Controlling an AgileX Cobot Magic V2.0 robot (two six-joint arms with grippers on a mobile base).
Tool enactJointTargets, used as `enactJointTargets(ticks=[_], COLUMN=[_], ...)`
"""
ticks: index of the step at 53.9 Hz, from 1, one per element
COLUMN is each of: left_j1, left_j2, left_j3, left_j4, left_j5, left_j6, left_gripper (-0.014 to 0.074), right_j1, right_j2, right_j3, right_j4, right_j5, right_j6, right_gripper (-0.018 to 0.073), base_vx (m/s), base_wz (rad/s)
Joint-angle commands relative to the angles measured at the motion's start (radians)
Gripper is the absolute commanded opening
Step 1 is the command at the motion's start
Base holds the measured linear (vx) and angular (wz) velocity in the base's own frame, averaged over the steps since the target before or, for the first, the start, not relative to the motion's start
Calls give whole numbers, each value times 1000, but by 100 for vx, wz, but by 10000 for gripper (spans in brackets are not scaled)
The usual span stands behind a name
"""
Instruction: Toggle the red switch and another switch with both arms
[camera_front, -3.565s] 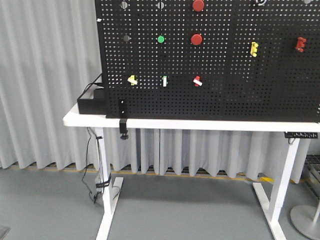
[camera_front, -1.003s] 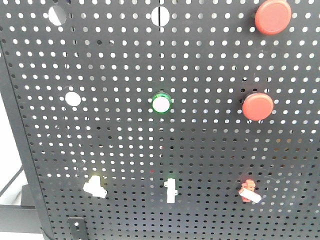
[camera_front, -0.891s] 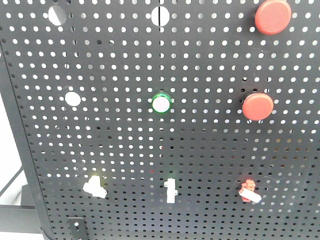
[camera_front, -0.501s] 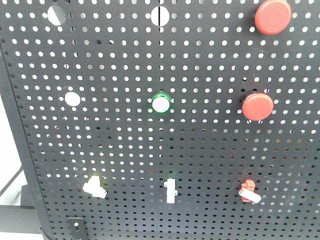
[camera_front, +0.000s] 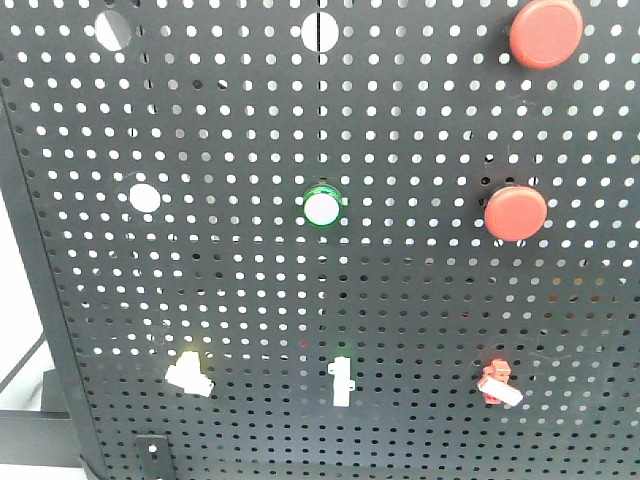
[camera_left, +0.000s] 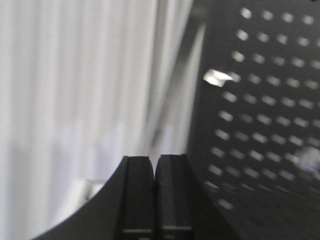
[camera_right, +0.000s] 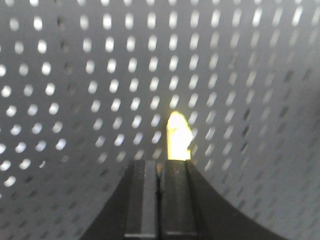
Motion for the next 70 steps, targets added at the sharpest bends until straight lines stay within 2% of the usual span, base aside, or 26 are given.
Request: enactJointTargets(ticks=[1,7,10,14,22,37,51,70], left_j1=[-100,-280,-361,-416,-406,-358,-296,-294], left_j2=[18,75,128,195,275,368,403,465], left_j3=[-37,-37,-37,-37,-37,-37,-32,79], left_j4=[8,12,11,11,3,10,2,4], left_j5=[-18,-1,-7,-34,-97,-114,-92,-55], left_j6=[-14,38,99,135,133,138,128,131], left_gripper=[3,3,3,3,3,3,3,3], right_j1=[-7,-7,-7,-7,-7,-7,-7,-7], right_j2=[8,8,8,8,8,8,8,8], right_j3=[-35,-35,-35,-35,-35,-35,-35,-35], right_j4=[10,10,10,10,10,0,0,1], right_j5=[-53,-53,-53,-53,-51,-44,-23,-15], right_j6=[-6,-9,-9,-9,-10,-13,-13,-13], right_gripper=[-6,-6,-6,-6,-6,-6,-6,-6], base_vx=[0,0,0,0,0,0,0,0], base_wz=[0,0,0,0,0,0,0,0])
